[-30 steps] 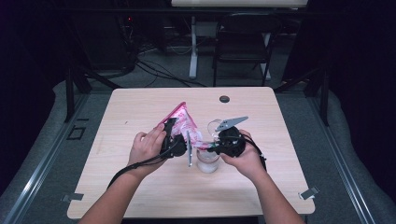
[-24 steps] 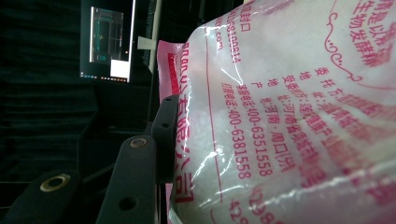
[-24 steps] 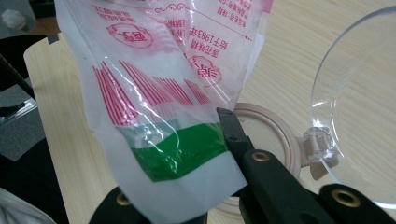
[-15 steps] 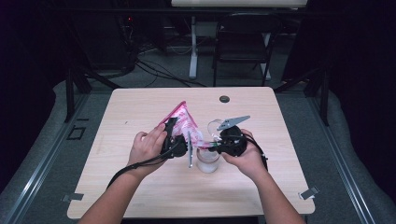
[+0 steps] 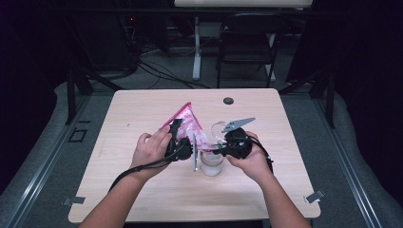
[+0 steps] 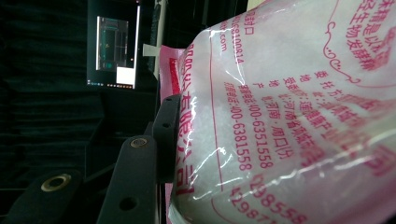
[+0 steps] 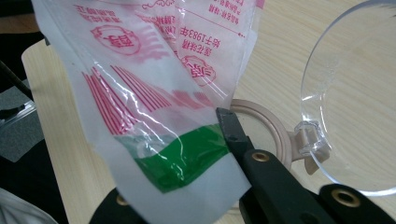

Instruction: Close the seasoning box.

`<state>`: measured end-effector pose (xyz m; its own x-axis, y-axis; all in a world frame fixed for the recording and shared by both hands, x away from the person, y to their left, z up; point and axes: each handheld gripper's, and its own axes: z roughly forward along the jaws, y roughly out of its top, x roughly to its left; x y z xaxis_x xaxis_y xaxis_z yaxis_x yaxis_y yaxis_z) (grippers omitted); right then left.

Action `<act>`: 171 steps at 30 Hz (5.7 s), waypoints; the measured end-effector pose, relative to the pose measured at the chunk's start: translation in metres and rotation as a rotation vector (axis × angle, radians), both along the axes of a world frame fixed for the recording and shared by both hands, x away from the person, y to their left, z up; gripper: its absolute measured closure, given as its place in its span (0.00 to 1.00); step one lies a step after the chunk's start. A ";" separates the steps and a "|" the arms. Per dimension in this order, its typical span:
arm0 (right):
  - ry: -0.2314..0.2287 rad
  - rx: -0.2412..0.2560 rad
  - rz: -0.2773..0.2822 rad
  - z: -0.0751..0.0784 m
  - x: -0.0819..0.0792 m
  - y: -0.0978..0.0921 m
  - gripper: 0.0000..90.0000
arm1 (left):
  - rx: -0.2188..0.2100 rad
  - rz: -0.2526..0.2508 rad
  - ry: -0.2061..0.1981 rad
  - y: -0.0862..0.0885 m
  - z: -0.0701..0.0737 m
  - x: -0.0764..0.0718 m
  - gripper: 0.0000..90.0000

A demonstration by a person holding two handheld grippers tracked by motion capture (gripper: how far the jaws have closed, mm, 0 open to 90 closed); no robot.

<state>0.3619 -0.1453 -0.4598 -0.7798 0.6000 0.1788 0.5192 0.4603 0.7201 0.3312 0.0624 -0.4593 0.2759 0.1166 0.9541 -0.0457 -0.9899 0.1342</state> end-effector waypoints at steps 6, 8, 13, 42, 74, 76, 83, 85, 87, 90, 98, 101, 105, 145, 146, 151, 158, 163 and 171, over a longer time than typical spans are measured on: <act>0.006 -0.007 0.002 -0.001 0.001 0.000 1.00 | 0.010 0.001 0.000 -0.001 0.000 0.000 0.69; 0.006 -0.007 0.001 -0.002 0.001 0.000 1.00 | 0.007 -0.008 -0.007 -0.001 -0.001 0.000 0.69; 0.008 -0.005 -0.001 -0.002 0.001 0.000 1.00 | 0.008 -0.014 -0.012 -0.001 0.000 0.000 0.69; 0.027 -0.029 0.015 -0.001 0.001 -0.002 1.00 | 0.031 -0.019 0.002 -0.003 -0.001 -0.002 0.69; 0.021 -0.036 0.004 -0.005 0.003 0.000 1.00 | 0.071 -0.008 0.049 -0.002 -0.003 0.000 0.70; 0.024 -0.037 0.003 -0.006 0.003 0.001 1.00 | 0.070 -0.011 0.049 -0.001 -0.004 0.001 0.70; 0.025 -0.034 0.002 -0.008 0.004 0.001 1.00 | 0.089 -0.008 0.049 -0.002 -0.004 -0.001 0.69; 0.025 -0.033 0.003 -0.008 0.004 0.001 1.00 | 0.088 -0.010 0.048 -0.002 -0.003 -0.001 0.69; 0.025 -0.035 0.002 -0.008 0.003 0.001 1.00 | 0.085 -0.013 0.041 -0.002 -0.003 0.000 0.69; 0.023 -0.035 0.005 -0.008 0.004 0.002 1.00 | 0.086 -0.015 0.033 -0.002 -0.003 -0.001 0.69; 0.022 -0.035 0.004 -0.008 0.004 0.002 1.00 | 0.083 -0.015 0.033 -0.002 -0.003 -0.001 0.69; 0.022 -0.036 0.004 -0.008 0.003 0.002 1.00 | 0.082 -0.015 0.031 -0.002 -0.002 -0.001 0.69; 0.020 -0.035 0.001 -0.008 0.003 0.003 1.00 | 0.087 -0.014 0.030 -0.002 -0.002 -0.002 0.69; 0.018 -0.031 0.005 -0.008 0.003 0.004 1.00 | 0.094 -0.020 0.011 -0.003 0.003 -0.003 0.69; 0.017 -0.031 0.005 -0.008 0.003 0.004 1.00 | 0.094 -0.024 0.008 -0.003 0.003 -0.003 0.69; 0.018 -0.029 0.005 -0.008 0.003 0.004 1.00 | 0.091 -0.027 0.005 -0.003 0.004 -0.003 0.69; 0.017 -0.028 0.006 -0.008 0.003 0.004 1.00 | 0.093 -0.030 0.005 -0.003 0.005 -0.003 0.69; 0.017 -0.028 0.007 -0.008 0.003 0.004 1.00 | 0.098 -0.027 0.003 -0.003 0.006 -0.004 0.69; 0.015 -0.028 0.006 -0.008 0.003 0.004 1.00 | 0.096 -0.032 -0.004 -0.004 0.007 -0.004 0.69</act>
